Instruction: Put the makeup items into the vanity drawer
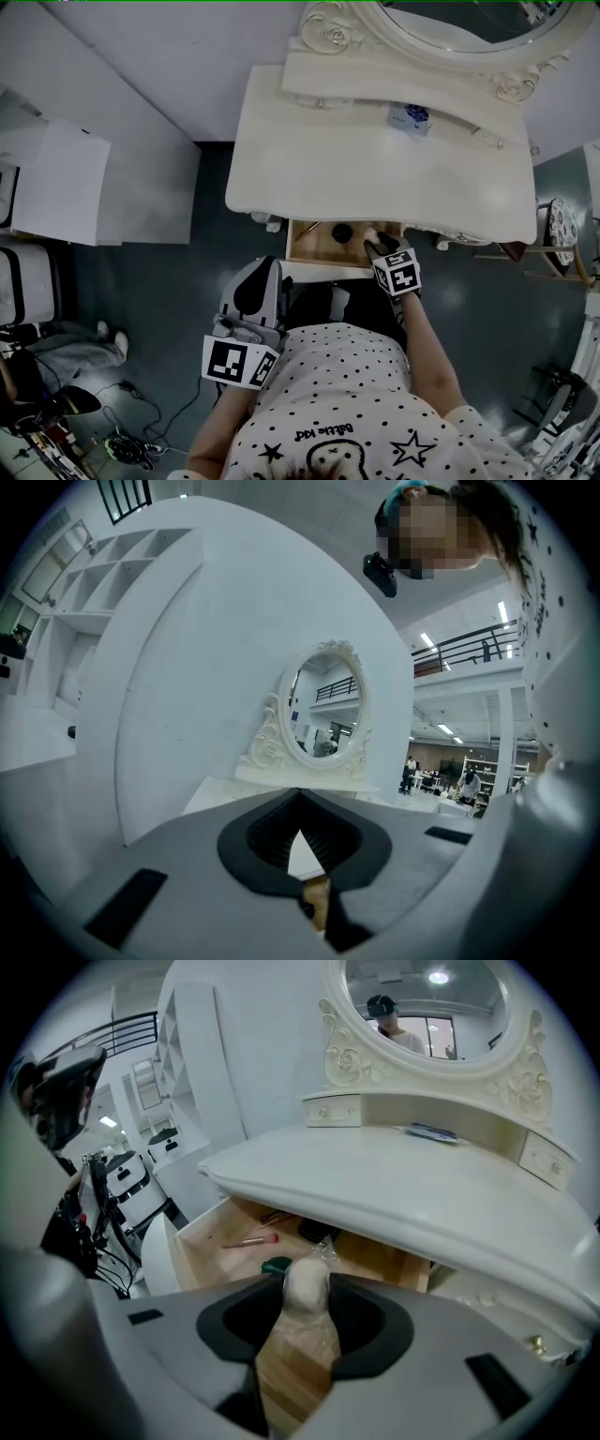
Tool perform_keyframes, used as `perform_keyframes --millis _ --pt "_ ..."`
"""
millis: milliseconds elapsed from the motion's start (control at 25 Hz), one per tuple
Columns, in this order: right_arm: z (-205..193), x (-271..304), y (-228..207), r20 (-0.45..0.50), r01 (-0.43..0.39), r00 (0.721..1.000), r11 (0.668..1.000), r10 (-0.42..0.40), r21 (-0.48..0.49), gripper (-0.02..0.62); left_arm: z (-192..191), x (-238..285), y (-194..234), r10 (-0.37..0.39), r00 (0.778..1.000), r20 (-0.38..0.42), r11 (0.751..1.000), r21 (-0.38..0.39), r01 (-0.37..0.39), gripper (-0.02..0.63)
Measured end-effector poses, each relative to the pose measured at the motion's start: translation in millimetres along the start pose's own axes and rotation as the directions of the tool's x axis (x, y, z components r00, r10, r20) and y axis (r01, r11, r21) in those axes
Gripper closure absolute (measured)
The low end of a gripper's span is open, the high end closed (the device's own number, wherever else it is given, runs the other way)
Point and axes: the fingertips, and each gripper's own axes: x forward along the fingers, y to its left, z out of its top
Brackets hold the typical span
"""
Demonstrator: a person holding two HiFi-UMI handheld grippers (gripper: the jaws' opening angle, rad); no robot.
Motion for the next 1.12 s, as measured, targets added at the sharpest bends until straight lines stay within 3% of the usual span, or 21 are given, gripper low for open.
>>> perform_keyframes --millis 240,800,1120 --pt "1.4 -0.5 -5.5 -0.002 0.029 1.0 0.999 -0.029 -0.026 0.41 -0.7 1.2 0.7 0.0 1.0 -0.003 1.0 -0.001 0.0 0.6" --pt "1.4 -4.1 -13.3 -0.007 0.05 0.999 0.999 -0.05 0.011 0.41 0.0 4.9 1.0 -0.007 1.0 -0.004 1.0 -0.003 0.007 0.6" --pt "8.1 -8.2 -21.7 0.016 0.101 0.995 0.995 -0.101 0.001 0.559 0.6 5.2 1.8 -0.001 1.0 -0.002 1.0 -0.004 0.001 0.6"
